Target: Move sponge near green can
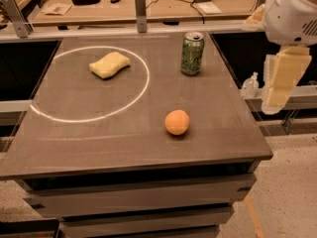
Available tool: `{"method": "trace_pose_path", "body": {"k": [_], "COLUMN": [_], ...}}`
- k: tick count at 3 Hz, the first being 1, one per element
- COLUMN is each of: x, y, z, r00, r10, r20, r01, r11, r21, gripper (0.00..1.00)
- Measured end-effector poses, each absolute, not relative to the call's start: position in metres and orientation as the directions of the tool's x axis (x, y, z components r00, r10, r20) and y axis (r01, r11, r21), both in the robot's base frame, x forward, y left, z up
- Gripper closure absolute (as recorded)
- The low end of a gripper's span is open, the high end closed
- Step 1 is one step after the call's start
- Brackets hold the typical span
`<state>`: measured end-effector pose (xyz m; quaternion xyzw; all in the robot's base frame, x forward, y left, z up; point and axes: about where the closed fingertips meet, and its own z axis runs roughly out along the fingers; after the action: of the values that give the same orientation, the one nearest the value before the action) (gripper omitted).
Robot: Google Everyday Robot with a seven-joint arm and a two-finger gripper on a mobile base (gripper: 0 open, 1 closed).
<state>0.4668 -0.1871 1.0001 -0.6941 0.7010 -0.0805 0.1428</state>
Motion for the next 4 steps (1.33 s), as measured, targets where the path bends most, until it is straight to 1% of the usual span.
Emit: {"method": "trace_pose_path", "body": {"k": [1, 2, 3, 4], "x": [0.479, 0.493, 0.511, 0.533], "y": [-0.166, -0.132, -0.095, -0.056], "z": [1.016, 1.033, 1.046, 1.063], "r00": [0.121, 0.264, 0.361, 0.417], "r10": [-0.992, -0.964, -0.933, -0.908], "r20": [-0.043, -0.009, 0.007, -0.029], "r01": [-0.936, -0.899, -0.859, -0.818], "r11": [-0.100, -0.243, -0.335, -0.361], "r21": [-0.337, -0.365, -0.386, -0.448], "gripper": [0.00, 0.00, 0.00, 0.00]}}
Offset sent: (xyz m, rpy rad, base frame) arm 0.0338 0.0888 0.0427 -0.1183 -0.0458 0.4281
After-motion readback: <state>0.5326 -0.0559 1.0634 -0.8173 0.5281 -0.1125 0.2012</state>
